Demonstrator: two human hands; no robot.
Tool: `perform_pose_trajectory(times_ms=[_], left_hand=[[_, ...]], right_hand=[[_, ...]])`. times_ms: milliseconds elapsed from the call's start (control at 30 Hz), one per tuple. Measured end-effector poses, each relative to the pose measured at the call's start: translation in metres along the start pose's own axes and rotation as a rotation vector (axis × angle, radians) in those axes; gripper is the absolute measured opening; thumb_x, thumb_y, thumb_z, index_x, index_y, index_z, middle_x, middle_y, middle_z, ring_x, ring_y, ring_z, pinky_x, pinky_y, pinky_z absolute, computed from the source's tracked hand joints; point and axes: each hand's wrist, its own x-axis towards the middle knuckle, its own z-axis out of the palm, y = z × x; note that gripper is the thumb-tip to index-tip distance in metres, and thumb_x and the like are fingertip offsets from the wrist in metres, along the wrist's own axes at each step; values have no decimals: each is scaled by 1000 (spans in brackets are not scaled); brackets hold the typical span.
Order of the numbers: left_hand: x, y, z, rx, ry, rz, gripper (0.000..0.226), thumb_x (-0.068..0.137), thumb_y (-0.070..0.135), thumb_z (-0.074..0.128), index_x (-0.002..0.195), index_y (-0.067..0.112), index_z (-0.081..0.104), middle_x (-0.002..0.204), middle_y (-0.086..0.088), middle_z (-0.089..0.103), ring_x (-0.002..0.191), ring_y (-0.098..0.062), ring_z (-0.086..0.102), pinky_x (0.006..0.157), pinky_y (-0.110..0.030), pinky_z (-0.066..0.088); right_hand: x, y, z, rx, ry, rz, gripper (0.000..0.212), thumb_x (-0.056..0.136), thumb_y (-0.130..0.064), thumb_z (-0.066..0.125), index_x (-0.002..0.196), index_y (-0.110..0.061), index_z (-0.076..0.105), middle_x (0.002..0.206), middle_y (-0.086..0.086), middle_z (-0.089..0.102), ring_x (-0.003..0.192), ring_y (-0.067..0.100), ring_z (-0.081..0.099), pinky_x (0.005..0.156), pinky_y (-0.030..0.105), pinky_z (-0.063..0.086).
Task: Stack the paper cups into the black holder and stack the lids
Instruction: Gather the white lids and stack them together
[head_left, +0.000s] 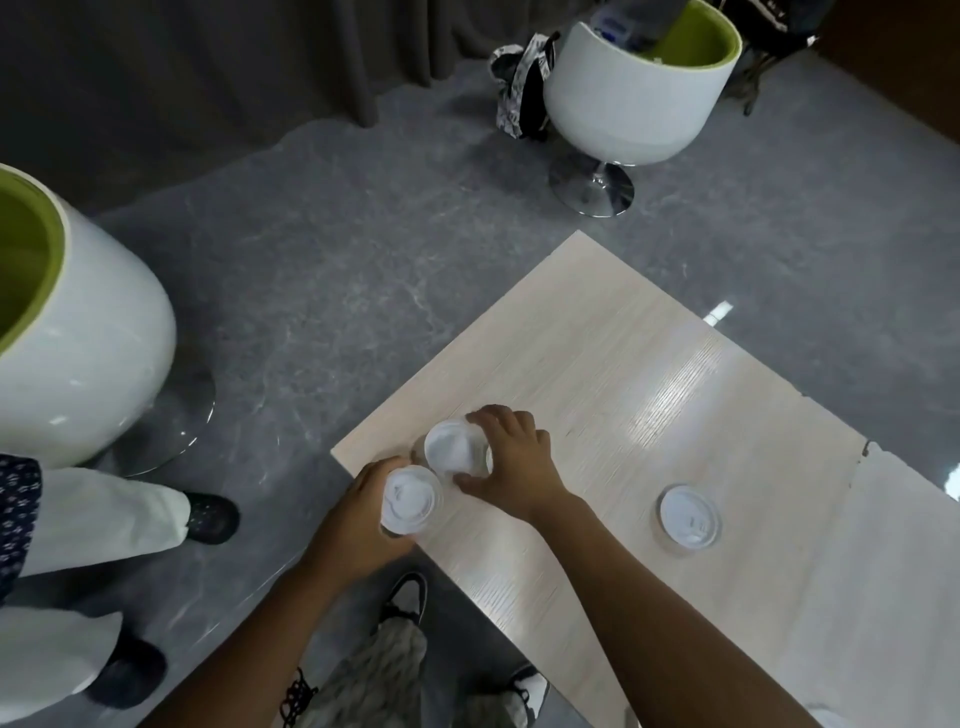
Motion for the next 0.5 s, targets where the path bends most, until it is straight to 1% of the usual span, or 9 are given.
perform_pose_trajectory(times_ms=[100,167,233,267,333,367,433,500], left_hand=[[-2,-4,-5,-33,30,-27,82,70,36,91,140,31,49,137,11,57,129,-11,57,107,-42,53],[-3,-4,-9,-63,57,-49,89,68,31,95,143,31,48,141,12,55,133,-9,54,111,-39,50],[-2,-5,-15,-80,90,-65,92,66,24,98,143,29,49,143,12,55,135,-7,51,113,-33,46],[-2,-5,-17,-84,107,-79,92,65,21,98,142,30,49,142,14,55,135,-4,50,113,-26,43],[0,-3,-23,-90,152,-95,93,63,16,99,137,41,48,138,25,53,128,13,46,106,-7,36],[2,-1,-26,-98,161,-101,94,62,14,99,132,46,46,135,30,51,125,20,45,101,-1,35],[7,5,-32,-107,170,-114,93,62,9,99,126,50,46,129,36,53,120,26,45,97,1,35],[13,18,-37,-149,175,-127,89,63,3,96,120,51,49,119,41,58,113,27,49,92,1,39]], right_hand=[[11,-4,7,-98,-47,-43,97,67,-65,81,147,-23,44,151,-1,47,133,31,46,102,54,42],[15,-4,15,-140,-87,-29,102,67,-68,80,151,-24,39,154,-3,44,136,30,44,104,53,39],[16,-3,22,-166,-106,-5,103,69,-71,77,153,-26,36,155,-5,44,138,28,42,107,51,36],[17,-3,26,-175,-97,-5,102,70,-72,76,152,-27,36,154,-5,45,138,27,42,107,51,36],[20,-4,30,-171,-55,-7,97,70,-71,75,149,-27,41,148,-5,50,135,27,45,104,50,37],[21,-5,30,-160,-20,1,95,69,-70,76,146,-26,43,145,-4,53,132,27,48,102,49,38],[20,-7,24,-100,74,41,92,66,-66,80,142,-25,47,139,-4,56,125,25,52,97,48,44],[10,-10,13,115,168,66,91,63,-60,86,139,-26,48,135,-6,54,118,19,53,92,45,51]])
